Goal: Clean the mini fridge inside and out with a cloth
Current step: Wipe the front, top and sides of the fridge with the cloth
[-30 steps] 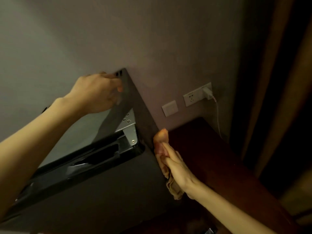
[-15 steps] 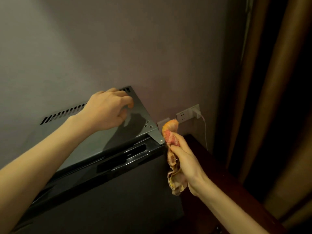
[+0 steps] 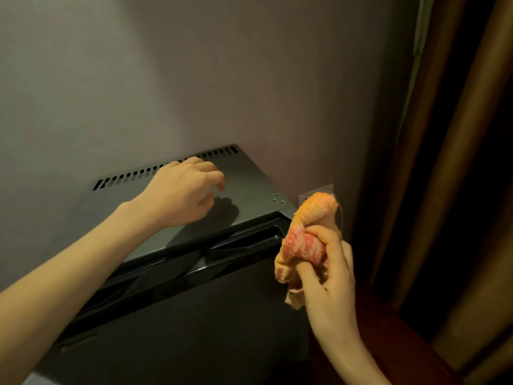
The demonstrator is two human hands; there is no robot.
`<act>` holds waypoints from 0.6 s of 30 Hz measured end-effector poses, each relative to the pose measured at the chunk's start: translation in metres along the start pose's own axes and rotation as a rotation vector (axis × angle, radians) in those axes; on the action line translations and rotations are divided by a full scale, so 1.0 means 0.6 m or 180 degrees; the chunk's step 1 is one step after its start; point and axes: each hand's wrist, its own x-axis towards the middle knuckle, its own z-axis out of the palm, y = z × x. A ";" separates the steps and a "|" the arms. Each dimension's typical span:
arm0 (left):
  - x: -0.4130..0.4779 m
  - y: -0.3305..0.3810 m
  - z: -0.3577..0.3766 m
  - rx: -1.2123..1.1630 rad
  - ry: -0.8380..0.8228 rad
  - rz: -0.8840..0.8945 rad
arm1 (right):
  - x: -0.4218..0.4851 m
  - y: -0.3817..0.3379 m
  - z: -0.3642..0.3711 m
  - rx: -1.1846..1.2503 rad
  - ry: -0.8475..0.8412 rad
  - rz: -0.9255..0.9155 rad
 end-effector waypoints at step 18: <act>-0.181 -0.043 -0.075 0.0142 0.0145 -0.0564 | 0.015 -0.142 0.084 -0.1981 -0.0699 -0.1590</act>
